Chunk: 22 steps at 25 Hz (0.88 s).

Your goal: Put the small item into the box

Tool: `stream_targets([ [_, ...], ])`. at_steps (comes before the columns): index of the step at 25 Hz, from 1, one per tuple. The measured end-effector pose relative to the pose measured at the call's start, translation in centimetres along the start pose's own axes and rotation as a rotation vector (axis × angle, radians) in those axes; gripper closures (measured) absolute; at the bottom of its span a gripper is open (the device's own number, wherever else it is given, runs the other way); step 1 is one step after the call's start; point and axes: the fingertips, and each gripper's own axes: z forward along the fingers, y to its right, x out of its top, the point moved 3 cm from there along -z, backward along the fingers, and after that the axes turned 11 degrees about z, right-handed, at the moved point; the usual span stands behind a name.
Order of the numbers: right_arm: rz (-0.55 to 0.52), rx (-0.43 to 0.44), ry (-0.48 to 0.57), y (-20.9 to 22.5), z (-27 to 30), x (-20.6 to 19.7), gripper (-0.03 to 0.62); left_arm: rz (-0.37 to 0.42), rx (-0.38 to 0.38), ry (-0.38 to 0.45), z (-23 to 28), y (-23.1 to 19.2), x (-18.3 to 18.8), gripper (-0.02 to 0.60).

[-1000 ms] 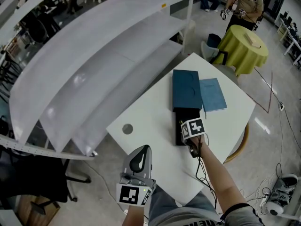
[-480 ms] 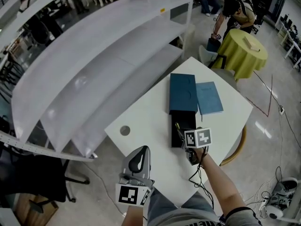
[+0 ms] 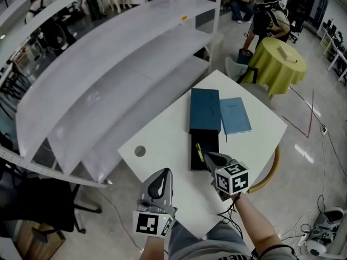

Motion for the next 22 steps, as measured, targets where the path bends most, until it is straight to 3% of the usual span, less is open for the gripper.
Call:
stream_targets([
  [13,-0.077,0.084,0.142,-2.4,-6.3,1.5,0.592,0.025,0.007,0.014,-0.4,2.8,1.7,0.566],
  [22,-0.138,0.079,0.222,-2.6,-10.0,2.3,0.592,0.038,0.011,0.028,-0.4,4.5,2.7,0.566],
])
